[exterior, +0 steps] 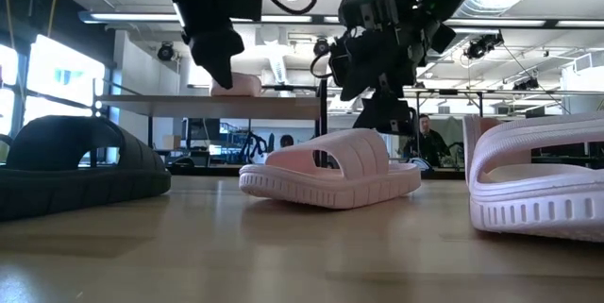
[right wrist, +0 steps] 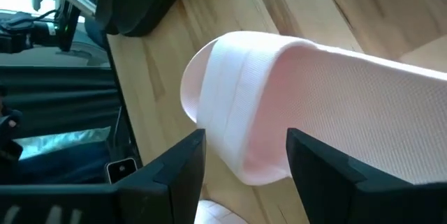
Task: Pick and place slides into the shelf
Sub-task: Put the pink slide on the shelf
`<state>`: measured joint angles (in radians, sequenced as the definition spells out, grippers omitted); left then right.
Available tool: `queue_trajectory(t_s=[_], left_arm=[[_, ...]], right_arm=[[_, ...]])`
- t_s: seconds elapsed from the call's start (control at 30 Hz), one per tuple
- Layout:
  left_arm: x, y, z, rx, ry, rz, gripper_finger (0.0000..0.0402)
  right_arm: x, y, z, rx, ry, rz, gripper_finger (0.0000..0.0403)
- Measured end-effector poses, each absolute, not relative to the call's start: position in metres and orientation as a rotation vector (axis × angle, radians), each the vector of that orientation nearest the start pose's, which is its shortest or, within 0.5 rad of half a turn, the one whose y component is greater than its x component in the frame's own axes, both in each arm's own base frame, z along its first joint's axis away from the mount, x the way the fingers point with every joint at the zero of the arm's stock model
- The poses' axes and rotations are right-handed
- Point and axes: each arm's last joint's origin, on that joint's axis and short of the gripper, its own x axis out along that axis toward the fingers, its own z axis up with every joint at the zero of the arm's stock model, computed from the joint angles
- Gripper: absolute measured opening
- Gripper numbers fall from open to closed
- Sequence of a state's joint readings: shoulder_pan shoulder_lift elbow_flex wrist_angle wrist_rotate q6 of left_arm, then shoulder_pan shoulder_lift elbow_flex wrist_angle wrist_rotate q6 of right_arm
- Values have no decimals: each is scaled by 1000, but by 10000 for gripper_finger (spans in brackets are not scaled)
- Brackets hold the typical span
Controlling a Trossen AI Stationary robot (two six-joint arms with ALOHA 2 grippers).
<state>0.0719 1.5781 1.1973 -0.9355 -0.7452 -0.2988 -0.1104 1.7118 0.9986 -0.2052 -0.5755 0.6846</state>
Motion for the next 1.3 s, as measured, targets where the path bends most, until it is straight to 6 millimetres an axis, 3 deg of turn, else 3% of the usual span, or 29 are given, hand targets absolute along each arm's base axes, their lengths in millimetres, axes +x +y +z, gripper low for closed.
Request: queue_trajectory(t_s=[0.3,0.67,1.07,1.3], left_arm=[[279,30,269,144,1038,867,140],[263,20,293,51,925,855,140],[258,17,299,-67,876,837,140],[258,17,299,-106,879,825,140]], right_arm=[[346,-16,157,973,1035,158,188],[354,-8,158,1005,991,223,185],[356,0,146,1041,1033,161,101],[358,0,141,1018,1030,166,87]])
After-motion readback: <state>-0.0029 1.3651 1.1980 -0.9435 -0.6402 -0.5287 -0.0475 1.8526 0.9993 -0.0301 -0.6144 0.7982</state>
